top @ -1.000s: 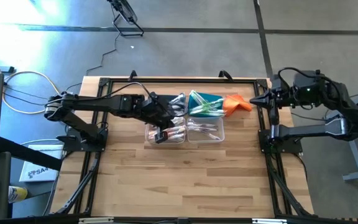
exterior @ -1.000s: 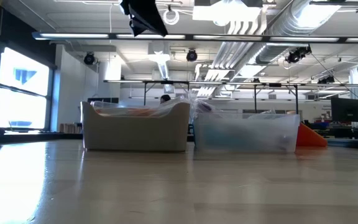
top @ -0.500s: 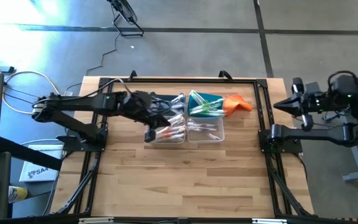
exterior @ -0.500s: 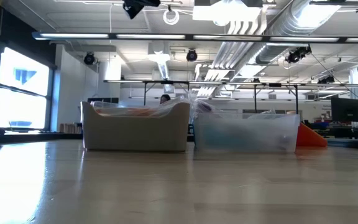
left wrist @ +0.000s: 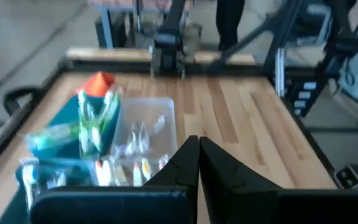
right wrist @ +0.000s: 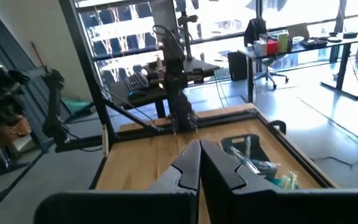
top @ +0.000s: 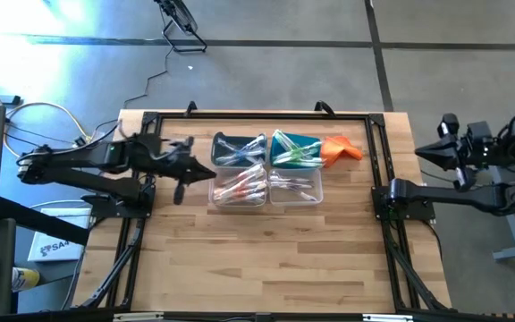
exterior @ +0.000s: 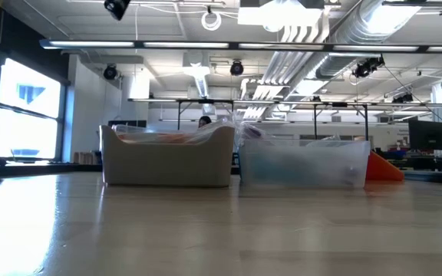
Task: Pick & Place Toothbrushes
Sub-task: Return to Home Position
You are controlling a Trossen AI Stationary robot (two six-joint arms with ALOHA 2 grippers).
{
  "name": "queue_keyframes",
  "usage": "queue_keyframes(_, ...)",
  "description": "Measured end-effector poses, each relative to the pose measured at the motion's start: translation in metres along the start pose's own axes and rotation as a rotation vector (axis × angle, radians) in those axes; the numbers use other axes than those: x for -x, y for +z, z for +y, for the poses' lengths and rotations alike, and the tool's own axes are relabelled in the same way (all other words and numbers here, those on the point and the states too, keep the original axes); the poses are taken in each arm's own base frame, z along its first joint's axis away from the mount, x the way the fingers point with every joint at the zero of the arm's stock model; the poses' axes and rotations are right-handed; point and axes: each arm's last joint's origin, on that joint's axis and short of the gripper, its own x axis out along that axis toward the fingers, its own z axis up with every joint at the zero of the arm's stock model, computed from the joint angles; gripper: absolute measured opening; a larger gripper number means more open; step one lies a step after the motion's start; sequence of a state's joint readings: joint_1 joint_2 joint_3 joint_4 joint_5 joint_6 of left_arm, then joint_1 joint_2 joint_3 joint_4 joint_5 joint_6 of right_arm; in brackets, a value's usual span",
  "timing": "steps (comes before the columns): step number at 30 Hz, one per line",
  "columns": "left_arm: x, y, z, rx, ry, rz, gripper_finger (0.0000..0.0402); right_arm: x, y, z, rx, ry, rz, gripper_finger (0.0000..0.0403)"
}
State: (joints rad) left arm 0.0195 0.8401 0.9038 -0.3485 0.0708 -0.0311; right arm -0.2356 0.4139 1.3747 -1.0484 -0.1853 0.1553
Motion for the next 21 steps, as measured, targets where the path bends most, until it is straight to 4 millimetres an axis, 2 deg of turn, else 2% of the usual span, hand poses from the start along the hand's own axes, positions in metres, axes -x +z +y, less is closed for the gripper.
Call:
queue_keyframes(7, 0.043, -0.022, -0.002, -0.015, -0.003, -0.136, 0.001, 0.016, -0.005, 0.002, -0.005, 0.005, -0.048, 0.0002)
queue_keyframes(21, 0.115, -0.067, -0.003, -0.067, 0.103, -0.373, 0.001, 0.02, -0.01, 0.001, -0.023, -0.025, -0.034, 0.0002)
